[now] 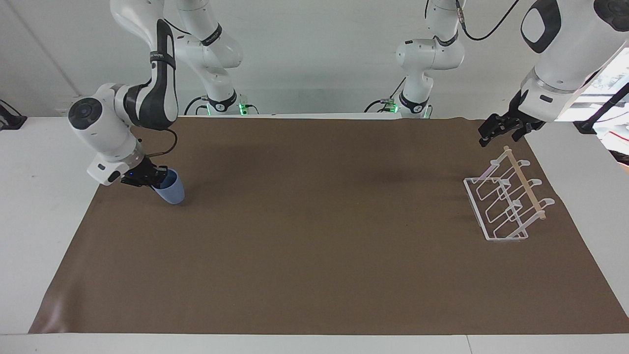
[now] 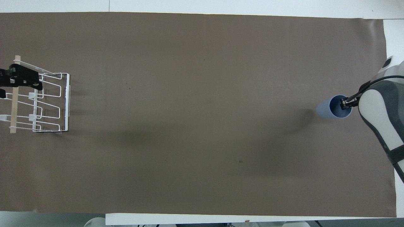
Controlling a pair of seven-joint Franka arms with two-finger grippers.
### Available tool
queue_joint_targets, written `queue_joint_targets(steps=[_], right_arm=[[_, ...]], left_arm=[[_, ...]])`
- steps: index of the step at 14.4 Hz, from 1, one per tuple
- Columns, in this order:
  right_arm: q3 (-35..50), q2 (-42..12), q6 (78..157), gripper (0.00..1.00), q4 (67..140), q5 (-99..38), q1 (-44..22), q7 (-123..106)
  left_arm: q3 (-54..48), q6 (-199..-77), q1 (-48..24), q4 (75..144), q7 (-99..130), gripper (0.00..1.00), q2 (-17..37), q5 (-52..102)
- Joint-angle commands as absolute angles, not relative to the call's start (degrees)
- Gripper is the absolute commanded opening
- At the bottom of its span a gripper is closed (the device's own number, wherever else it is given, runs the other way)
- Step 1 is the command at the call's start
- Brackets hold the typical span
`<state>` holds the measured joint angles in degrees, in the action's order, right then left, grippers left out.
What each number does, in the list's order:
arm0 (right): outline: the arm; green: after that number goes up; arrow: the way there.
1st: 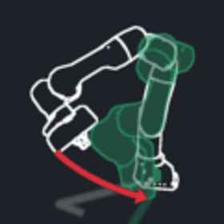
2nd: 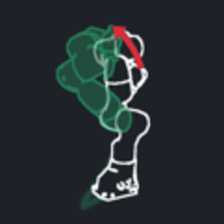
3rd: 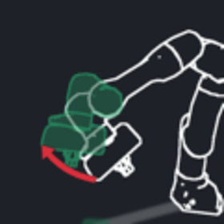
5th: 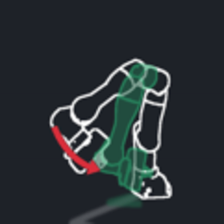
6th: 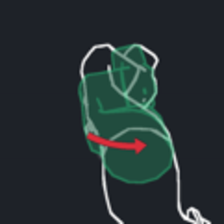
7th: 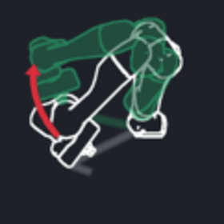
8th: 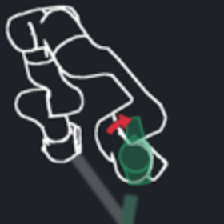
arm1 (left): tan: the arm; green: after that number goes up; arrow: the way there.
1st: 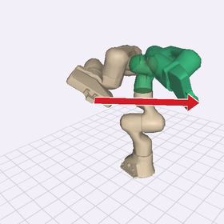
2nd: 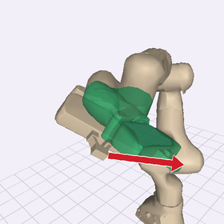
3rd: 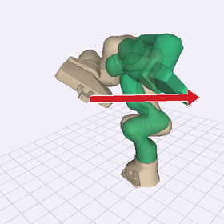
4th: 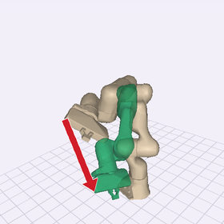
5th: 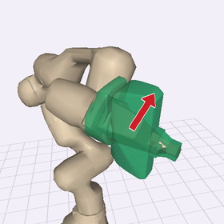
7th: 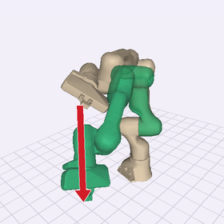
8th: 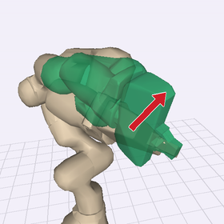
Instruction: Hang cup on cup holder
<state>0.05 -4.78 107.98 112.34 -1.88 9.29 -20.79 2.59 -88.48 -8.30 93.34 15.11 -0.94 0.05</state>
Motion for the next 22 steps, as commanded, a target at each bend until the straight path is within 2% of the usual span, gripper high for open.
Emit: queue_joint_targets(steps=[1, 5, 7, 10, 13, 17, 22], right_arm=[[3.68, -4.22, 100.30, 0.00, 107.76, -11.04, 9.49, -21.89], [8.43, -3.26, 97.65, 0.00, 108.37, -31.43, 8.97, -21.62], [8.88, -3.25, 98.34, 0.00, 108.63, -39.07, 6.51, -20.05], [8.88, -1.76, 100.01, 0.00, 112.31, -50.15, 3.87, -19.78], [8.88, 1.22, 104.49, 0.00, 119.51, -63.07, 0.54, -18.99], [8.88, 2.55, 110.47, 0.00, 123.48, -72.74, -6.40, -16.45], [8.88, 3.08, 113.54, 0.00, 125.07, -79.35, -10.53, -15.21]], left_arm=[[2.37, -90.78, -9.66, 95.62, 24.57, 1.00, -2.37, -0.79], [2.29, -92.46, -13.43, 97.73, 32.95, 1.00, -3.43, -0.53], [2.29, -93.51, -18.69, 97.73, 42.82, 1.00, -2.47, -0.18], [2.37, -96.41, -22.76, 97.65, 59.71, 1.00, -0.97, 4.37], [2.37, -101.76, -24.78, 97.73, 82.90, 1.00, -0.09, 11.14], [2.37, -104.58, -28.81, 97.29, 99.72, 1.00, 0.26, 18.01], [2.37, -107.23, -38.75, 97.56, 106.86, 1.00, 1.22, 18.72]])
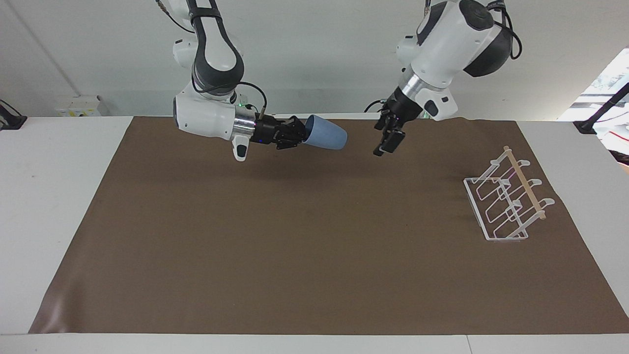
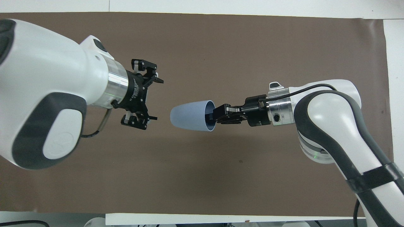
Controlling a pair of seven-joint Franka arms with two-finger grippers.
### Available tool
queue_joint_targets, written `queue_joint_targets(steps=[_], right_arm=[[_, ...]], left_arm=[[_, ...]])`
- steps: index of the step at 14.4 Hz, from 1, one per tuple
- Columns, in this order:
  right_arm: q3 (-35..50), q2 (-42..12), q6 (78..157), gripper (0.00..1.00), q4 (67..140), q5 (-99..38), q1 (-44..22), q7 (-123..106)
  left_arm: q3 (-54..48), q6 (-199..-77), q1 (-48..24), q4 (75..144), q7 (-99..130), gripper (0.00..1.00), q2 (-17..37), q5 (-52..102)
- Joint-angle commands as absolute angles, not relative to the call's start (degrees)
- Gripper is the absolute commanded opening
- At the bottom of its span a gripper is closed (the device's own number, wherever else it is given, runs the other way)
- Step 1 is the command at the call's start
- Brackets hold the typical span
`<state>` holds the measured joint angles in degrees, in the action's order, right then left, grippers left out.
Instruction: Hang cup on cup holder
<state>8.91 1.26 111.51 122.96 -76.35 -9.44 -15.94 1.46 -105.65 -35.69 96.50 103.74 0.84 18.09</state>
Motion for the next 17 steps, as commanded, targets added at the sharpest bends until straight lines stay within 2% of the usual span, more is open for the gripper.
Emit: queue_joint_targets(steps=[1, 3, 13, 14, 15, 17], right_arm=[[8.88, 2.99, 115.82, 0.00, 125.07, -80.67, -12.72, -15.03], [8.88, 2.90, 119.52, 0.00, 125.16, -81.04, -15.63, -14.24], [8.79, 2.90, 119.09, 0.00, 125.24, -81.04, -15.38, -14.15], [8.79, 2.90, 119.09, 0.00, 125.16, -81.12, -15.38, -14.06], [8.79, 2.90, 119.35, 0.00, 125.16, -81.04, -15.38, -14.06], [8.79, 2.81, 119.62, 0.00, 124.98, -81.04, -15.38, -13.63]], left_arm=[[2.37, -107.05, -39.72, 97.65, 107.83, 1.00, 1.32, 18.81], [2.29, -106.79, -40.86, 98.17, 109.07, 1.00, 1.49, 18.81], [2.29, -106.70, -41.05, 103.18, 111.71, 0.99, 1.32, 20.21], [2.37, -106.26, -40.35, 103.18, 111.80, 0.87, 1.32, 21.08], [2.37, -105.48, -40.25, 102.92, 112.49, 0.03, 1.41, 21.18], [2.46, -105.73, -40.25, 102.83, 112.59, 0.00, 1.49, 21.18]])
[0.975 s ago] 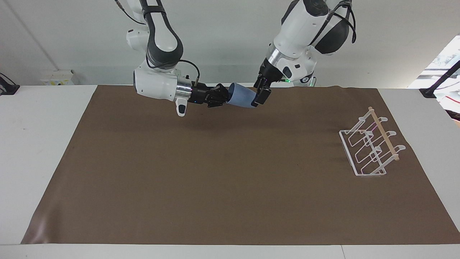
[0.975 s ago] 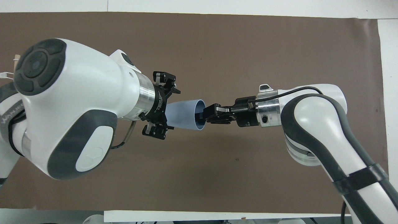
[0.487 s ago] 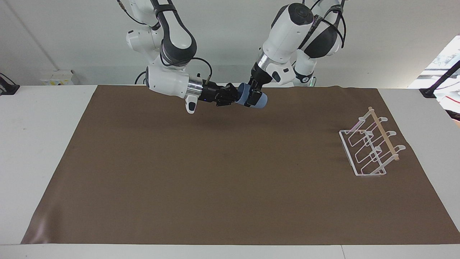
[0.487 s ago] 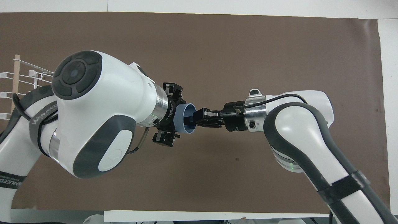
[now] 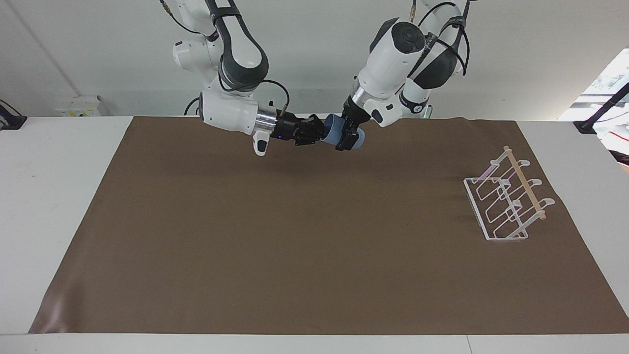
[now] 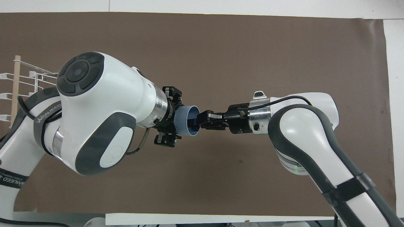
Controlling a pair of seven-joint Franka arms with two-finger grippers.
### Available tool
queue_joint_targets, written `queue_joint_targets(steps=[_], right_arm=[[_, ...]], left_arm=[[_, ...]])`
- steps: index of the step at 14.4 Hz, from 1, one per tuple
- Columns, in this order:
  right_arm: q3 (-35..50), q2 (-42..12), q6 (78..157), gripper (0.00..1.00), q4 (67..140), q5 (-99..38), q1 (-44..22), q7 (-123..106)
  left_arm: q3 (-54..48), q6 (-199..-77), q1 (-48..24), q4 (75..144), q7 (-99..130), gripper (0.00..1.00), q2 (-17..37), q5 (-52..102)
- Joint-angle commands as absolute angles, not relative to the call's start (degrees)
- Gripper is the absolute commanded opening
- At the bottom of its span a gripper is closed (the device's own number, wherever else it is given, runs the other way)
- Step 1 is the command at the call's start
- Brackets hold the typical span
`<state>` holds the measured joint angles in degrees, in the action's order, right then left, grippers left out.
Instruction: Hang cup on cup holder
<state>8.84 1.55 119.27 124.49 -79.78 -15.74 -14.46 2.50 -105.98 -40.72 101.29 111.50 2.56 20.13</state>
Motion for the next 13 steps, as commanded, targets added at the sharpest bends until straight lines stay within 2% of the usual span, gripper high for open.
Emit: queue_joint_targets(steps=[1, 3, 4, 5, 6, 7, 9, 13], right_arm=[[8.79, 2.81, 119.71, 0.00, 124.81, -81.04, -15.38, -13.54], [8.79, 2.64, 119.79, 0.03, 124.54, -81.04, -15.38, -12.93], [8.70, 2.64, 120.23, 0.12, 124.54, -80.95, -15.38, -12.31], [8.70, 2.55, 121.10, 0.46, 124.54, -80.95, -15.38, -11.78], [8.70, 2.55, 121.98, 0.96, 124.37, -80.86, -15.47, -11.60], [8.70, 2.64, 123.12, 0.99, 123.67, -79.99, -15.56, -11.34], [8.35, 2.99, 123.66, 0.99, 123.40, -76.40, -14.68, -9.85], [8.26, 4.74, 123.40, 0.99, 122.70, -53.58, -7.66, -9.14]], left_arm=[[2.37, -105.82, -40.25, 102.66, 112.59, 0.00, 1.58, 21.18], [2.37, -105.91, -40.25, 102.66, 112.41, 0.00, 1.58, 21.18], [2.46, -105.82, -40.25, 102.66, 112.24, 0.00, 1.58, 21.09], [2.46, -105.04, -40.43, 102.57, 111.28, 0.00, 1.58, 20.40], [2.55, -103.90, -40.43, 102.57, 108.92, 0.00, 1.58, 19.87], [2.64, -101.62, -40.34, 102.48, 107.16, 0.00, 1.50, 16.82], [2.81, -98.63, -40.08, 102.13, 106.70, 0.00, 1.41, 7.51], [2.99, -91.07, -37.80, 102.30, 104.33, 0.00, 1.49, -17.51]])
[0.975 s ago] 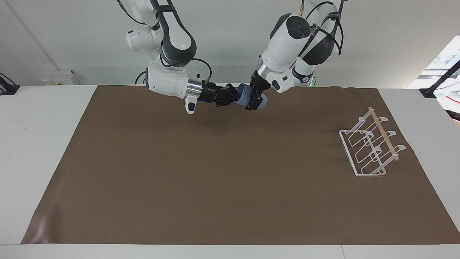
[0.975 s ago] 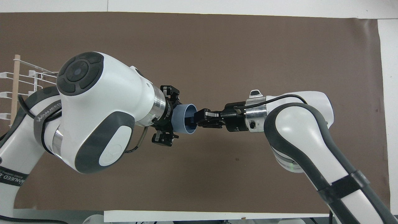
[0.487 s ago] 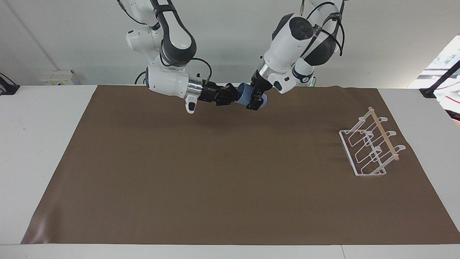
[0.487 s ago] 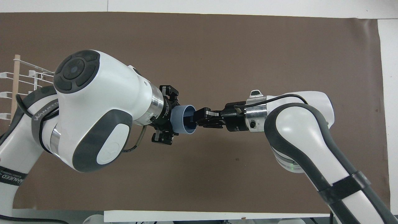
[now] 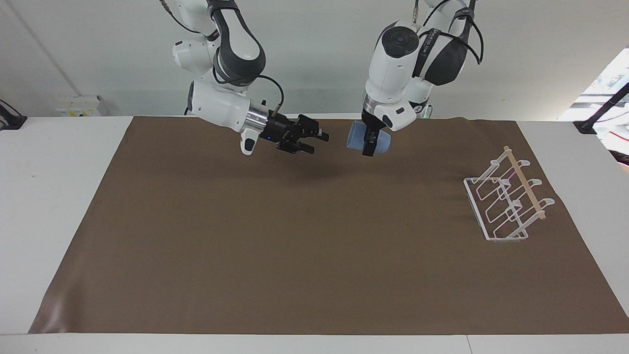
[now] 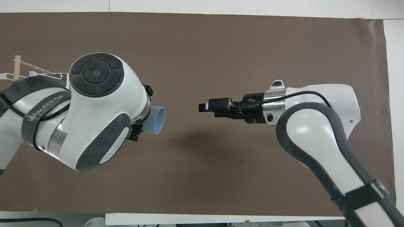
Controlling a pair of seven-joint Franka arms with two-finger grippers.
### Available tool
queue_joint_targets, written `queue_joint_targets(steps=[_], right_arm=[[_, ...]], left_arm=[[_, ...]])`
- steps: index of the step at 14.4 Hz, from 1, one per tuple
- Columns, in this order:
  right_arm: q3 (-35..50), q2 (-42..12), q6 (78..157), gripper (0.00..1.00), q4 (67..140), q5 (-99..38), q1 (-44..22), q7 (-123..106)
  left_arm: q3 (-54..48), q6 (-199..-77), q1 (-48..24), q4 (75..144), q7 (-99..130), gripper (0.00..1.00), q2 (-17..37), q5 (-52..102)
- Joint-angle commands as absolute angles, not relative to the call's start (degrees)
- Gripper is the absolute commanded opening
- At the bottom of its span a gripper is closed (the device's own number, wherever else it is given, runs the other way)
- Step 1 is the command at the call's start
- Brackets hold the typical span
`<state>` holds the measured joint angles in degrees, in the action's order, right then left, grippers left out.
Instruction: Hang cup on cup holder
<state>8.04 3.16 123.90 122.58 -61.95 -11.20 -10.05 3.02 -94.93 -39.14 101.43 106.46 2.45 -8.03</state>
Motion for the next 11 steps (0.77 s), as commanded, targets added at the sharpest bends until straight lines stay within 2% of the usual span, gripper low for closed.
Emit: queue_joint_targets(steps=[1, 3, 6, 8, 11], right_arm=[[8.26, 4.83, 123.31, 0.99, 122.61, -48.13, -5.65, -9.14], [8.35, 5.01, 122.26, 0.99, 122.69, -38.10, -1.25, -9.23], [8.26, 5.27, 116.74, 0.99, 121.21, -22.12, 5.25, -9.32], [8.35, 4.66, 109.98, 0.99, 117.01, -12.26, 8.95, -9.23], [8.35, 4.13, 100.41, 0.99, 109.10, -0.99, 12.03, -9.23]], left_arm=[[2.99, -89.92, -36.92, 103.00, 103.98, 0.00, 2.19, -22.97], [2.99, -85.63, -36.65, 104.50, 103.89, 0.00, 6.74, -39.99], [3.08, -80.08, -34.81, 105.98, 103.97, 0.00, 12.37, -58.74], [3.08, -75.69, -34.28, 105.74, 106.24, 0.00, 20.70, -72.01], [3.08, -74.19, -29.11, 105.29, 113.98, 0.00, 24.86, -84.68]])
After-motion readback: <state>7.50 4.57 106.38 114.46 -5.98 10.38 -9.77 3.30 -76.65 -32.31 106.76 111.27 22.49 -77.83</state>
